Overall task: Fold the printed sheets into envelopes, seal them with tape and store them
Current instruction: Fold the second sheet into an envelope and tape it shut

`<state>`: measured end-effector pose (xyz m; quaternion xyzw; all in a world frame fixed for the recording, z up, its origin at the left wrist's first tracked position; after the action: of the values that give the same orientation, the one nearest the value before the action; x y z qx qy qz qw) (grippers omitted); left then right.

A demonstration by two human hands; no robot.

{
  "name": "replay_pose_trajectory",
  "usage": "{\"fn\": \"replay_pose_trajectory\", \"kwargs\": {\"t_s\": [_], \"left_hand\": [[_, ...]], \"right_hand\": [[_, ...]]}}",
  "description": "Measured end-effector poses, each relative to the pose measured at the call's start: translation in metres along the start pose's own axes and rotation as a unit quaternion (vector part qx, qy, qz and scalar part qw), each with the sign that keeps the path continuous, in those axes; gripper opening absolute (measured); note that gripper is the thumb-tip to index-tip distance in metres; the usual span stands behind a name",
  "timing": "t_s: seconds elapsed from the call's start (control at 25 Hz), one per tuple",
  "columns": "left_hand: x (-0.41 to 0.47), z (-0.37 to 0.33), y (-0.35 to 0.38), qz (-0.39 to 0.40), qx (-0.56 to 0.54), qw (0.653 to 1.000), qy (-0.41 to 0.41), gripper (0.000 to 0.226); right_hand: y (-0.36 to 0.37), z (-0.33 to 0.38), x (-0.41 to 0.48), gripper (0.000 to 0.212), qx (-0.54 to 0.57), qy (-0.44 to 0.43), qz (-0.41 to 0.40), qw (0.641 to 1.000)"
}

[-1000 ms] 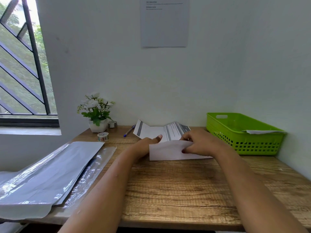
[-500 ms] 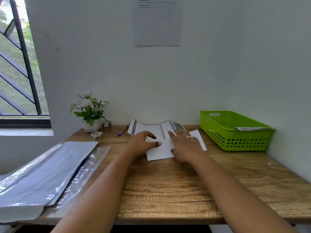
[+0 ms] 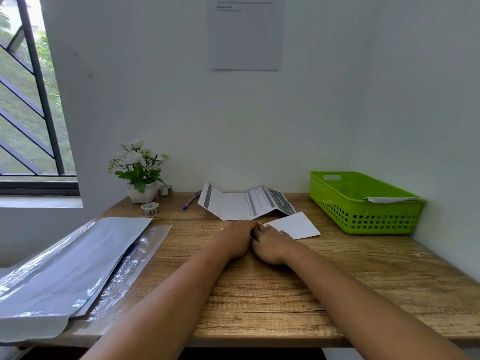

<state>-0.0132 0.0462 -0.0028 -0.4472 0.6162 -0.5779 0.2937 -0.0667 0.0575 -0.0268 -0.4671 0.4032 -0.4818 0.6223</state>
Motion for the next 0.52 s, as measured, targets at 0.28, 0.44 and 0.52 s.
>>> {"fn": "replay_pose_trajectory", "kwargs": {"t_s": [0.28, 0.44, 0.52], "left_hand": [[-0.010, 0.010, 0.009, 0.079, -0.026, 0.997, -0.003, 0.060], [-0.021, 0.011, 0.010, 0.082, -0.003, 0.996, -0.026, 0.057], [-0.028, 0.004, 0.011, 0.077, 0.013, 0.997, -0.015, 0.061]], "right_hand": [[-0.017, -0.095, -0.005, 0.056, -0.023, 0.136, 0.005, 0.990], [-0.029, -0.127, -0.032, 0.054, -0.015, 0.197, -0.014, 0.980], [-0.035, -0.111, -0.042, 0.052, -0.064, 0.191, -0.061, 0.978]]}}
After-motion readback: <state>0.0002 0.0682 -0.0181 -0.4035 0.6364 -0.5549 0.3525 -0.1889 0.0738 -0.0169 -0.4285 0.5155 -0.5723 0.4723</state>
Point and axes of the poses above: each hand's wrist, its own x-axis towards the middle knuckle, its own y-axis out of the palm, z = x × y, the point moved 10 cm from there along x, towards the middle knuckle, and after that the axes turned 6 degrees about x, right-handed, at the moved point
